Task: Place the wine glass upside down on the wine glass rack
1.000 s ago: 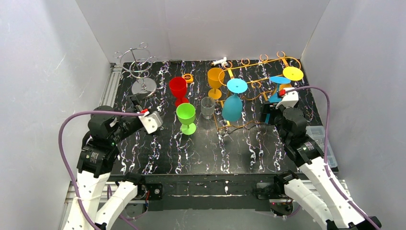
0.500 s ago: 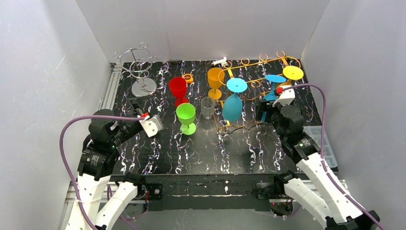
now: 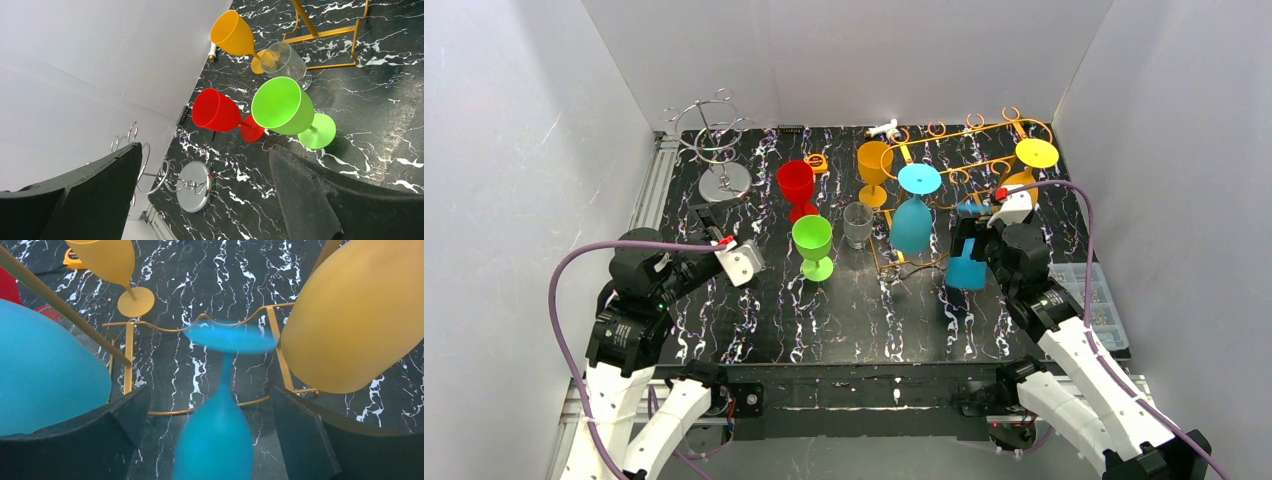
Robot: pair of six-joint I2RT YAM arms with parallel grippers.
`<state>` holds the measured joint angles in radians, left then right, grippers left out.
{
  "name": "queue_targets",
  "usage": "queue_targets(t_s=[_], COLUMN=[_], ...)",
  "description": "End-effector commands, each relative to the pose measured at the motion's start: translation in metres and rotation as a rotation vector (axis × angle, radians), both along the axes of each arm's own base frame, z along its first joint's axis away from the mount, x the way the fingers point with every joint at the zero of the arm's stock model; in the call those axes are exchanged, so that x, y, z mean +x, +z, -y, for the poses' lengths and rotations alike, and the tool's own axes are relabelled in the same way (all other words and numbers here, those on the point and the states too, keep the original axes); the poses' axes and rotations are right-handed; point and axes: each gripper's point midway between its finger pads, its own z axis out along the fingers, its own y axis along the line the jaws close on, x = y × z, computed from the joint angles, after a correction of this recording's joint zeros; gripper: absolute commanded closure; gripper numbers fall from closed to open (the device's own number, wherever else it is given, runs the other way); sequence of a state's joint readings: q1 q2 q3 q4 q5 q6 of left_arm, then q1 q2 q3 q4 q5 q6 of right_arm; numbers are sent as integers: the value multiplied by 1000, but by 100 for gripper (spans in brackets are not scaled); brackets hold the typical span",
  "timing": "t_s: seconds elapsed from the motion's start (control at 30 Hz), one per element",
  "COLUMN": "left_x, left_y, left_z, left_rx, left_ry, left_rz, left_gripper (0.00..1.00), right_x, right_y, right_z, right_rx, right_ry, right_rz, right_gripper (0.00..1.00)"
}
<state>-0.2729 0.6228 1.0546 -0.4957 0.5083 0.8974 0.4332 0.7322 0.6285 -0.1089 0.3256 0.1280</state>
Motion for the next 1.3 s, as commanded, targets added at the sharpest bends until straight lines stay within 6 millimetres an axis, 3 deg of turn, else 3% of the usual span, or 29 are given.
queue_targets(t_s=[0.0, 0.23, 0.47, 0.57, 0.63, 0.83, 1.17, 1.27], left_x=[-3, -4, -6, -7, -7, -9, -14, -14], left_y=[-1, 1, -1, -3, -2, -2, -4, -6], left_z=[1, 2, 5, 7, 7, 5, 3, 3], left_rx=[-5, -14, -44, -46, -47, -38, -26, -25], left_ry=[-6, -11, -17, -27, -31, -25, -26, -27], left_rz=[-17, -13, -67, -72, -72, -69, -69, -71], left_gripper=[2, 2, 2, 2, 2, 2, 2, 2], right_x=[3, -1, -32, -36, -34, -30, -5, 3], right_y=[16, 24, -24, -42, -50, -76, -65, -72], right_z=[-5, -4, -5, 5, 10, 2, 0, 1], right_rx=[51, 71, 163, 162, 182, 386, 576, 599], right_ry=[11, 5, -2, -75, -133, -238, -306, -332], right_rz=[52, 50, -116, -175, -202, -260, -110, -90], right_gripper=[2, 9, 2, 2, 3, 22, 23, 24])
